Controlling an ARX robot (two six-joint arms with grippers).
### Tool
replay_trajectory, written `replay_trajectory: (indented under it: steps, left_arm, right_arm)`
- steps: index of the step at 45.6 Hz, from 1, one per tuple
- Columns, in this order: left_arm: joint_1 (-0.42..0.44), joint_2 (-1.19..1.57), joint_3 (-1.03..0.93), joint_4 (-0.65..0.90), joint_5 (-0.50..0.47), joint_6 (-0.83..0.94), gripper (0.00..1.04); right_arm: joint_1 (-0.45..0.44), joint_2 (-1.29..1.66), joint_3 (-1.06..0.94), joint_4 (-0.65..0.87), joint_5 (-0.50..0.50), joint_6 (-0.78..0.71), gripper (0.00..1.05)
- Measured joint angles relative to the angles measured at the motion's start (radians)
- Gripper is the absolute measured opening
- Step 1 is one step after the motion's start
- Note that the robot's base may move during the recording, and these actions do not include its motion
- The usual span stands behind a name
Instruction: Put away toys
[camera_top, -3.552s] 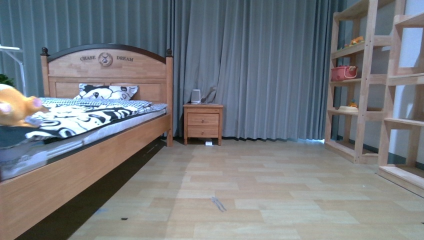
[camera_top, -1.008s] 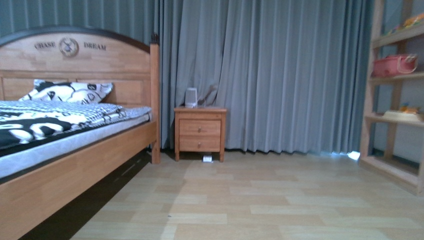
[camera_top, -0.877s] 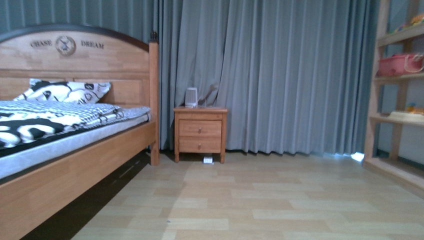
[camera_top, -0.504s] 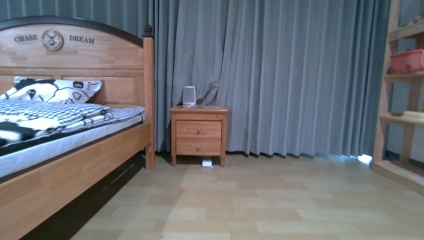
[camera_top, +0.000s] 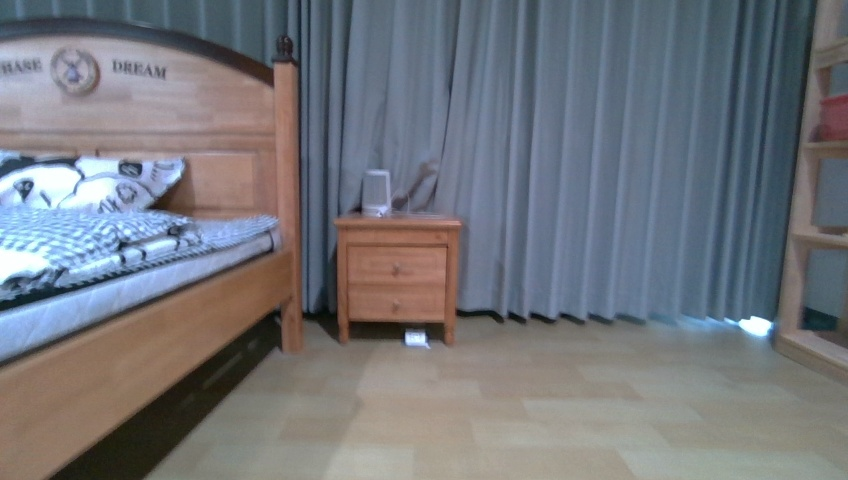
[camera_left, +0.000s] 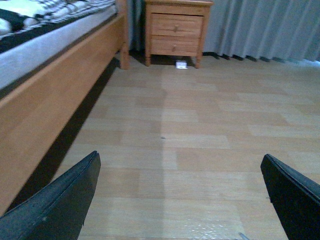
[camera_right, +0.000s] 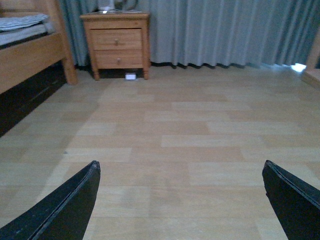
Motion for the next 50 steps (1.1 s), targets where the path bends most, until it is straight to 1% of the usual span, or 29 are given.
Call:
replay_trajectory:
  steps: [11,50]
  left_arm:
    - [0.0,-0.003,0.0,0.0,-0.007,0.0,0.99]
    - [0.0,-0.005,0.0,0.0,-0.005,0.0,0.99]
  right_arm:
    - [0.002,0.0,0.0,0.0,-0.013,0.0,0.99]
    - [0.002,-0.001,0.0,0.0,-0.01,0.0,0.99]
